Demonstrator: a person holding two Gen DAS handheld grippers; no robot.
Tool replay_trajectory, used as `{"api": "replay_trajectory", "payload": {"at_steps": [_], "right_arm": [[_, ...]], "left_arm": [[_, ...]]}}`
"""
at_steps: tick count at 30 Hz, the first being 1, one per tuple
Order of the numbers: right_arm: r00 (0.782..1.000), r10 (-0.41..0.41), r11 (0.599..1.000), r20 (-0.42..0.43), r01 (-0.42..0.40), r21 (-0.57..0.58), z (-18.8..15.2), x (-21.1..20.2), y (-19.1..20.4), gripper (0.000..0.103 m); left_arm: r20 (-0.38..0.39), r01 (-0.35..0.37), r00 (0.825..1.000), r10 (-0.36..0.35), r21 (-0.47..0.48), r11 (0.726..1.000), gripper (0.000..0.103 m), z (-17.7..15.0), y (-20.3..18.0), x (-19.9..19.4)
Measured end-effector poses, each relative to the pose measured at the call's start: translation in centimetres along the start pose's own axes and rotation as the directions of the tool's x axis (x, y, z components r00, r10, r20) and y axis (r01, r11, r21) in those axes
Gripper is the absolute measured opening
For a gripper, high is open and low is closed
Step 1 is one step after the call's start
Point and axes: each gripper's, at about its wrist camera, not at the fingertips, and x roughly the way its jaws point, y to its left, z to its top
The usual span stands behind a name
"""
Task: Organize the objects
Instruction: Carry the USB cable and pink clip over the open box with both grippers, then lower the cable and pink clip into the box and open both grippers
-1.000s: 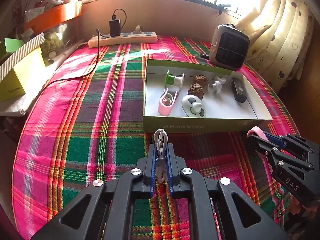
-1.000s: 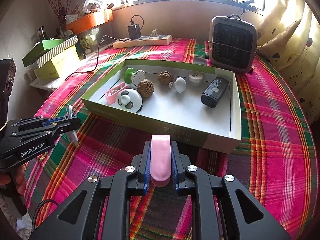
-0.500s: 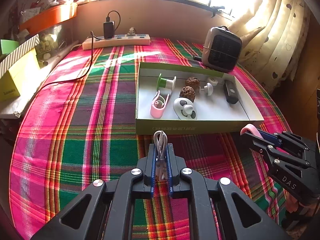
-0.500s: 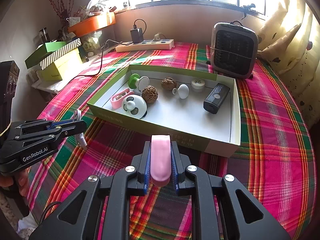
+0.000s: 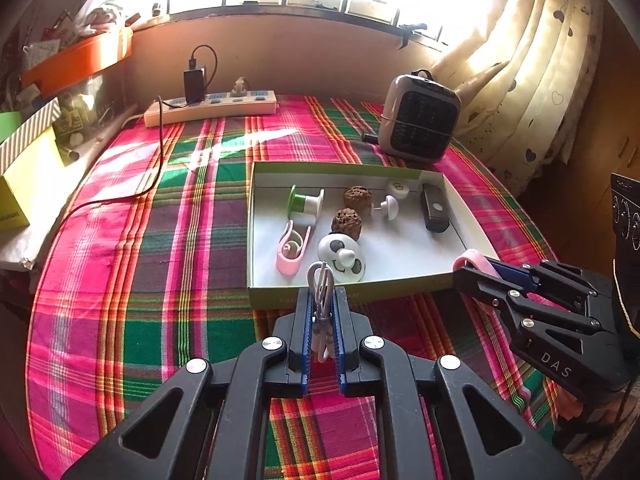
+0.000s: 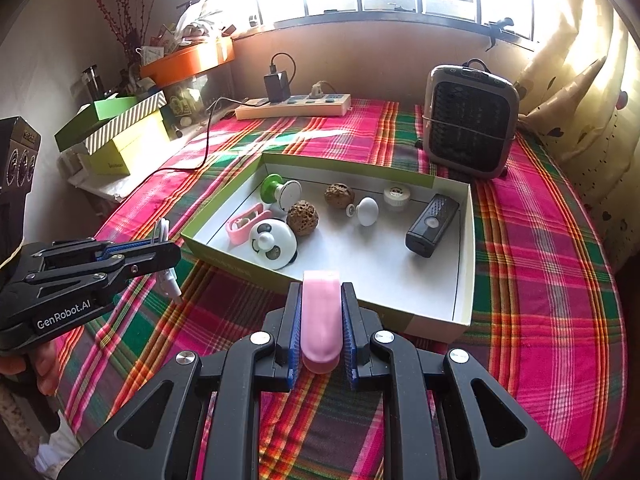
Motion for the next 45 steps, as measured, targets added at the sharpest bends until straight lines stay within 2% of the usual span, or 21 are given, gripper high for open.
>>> {"api": "replay_trajectory", "payload": {"at_steps": [11, 22, 45], "right_arm": [[1.0, 0.003, 1.0, -0.022, -0.003, 0.009, 2.2, 1.6, -1.4, 0.018], [0.998, -0.009, 1.0, -0.059, 0.01, 0.008, 3.5, 3.8, -2.4, 0.018], [0.992, -0.03, 0.999, -0.122, 0.028, -0.014, 3.8, 7.2, -3.4, 0.018]], "left_arm": [[0.009, 0.037, 0.999, -0.037, 0.026, 0.999, 0.009, 3.0, -0.7, 1.6], [-0.016, 0.074, 0.997, -0.074, 0.02, 0.997, 0.009, 5.5, -0.9, 4.7], [-0.049, 0.078, 0.996, -0.078, 0.002, 0.997, 0.009, 9.1, -0.8, 9.6]]}}
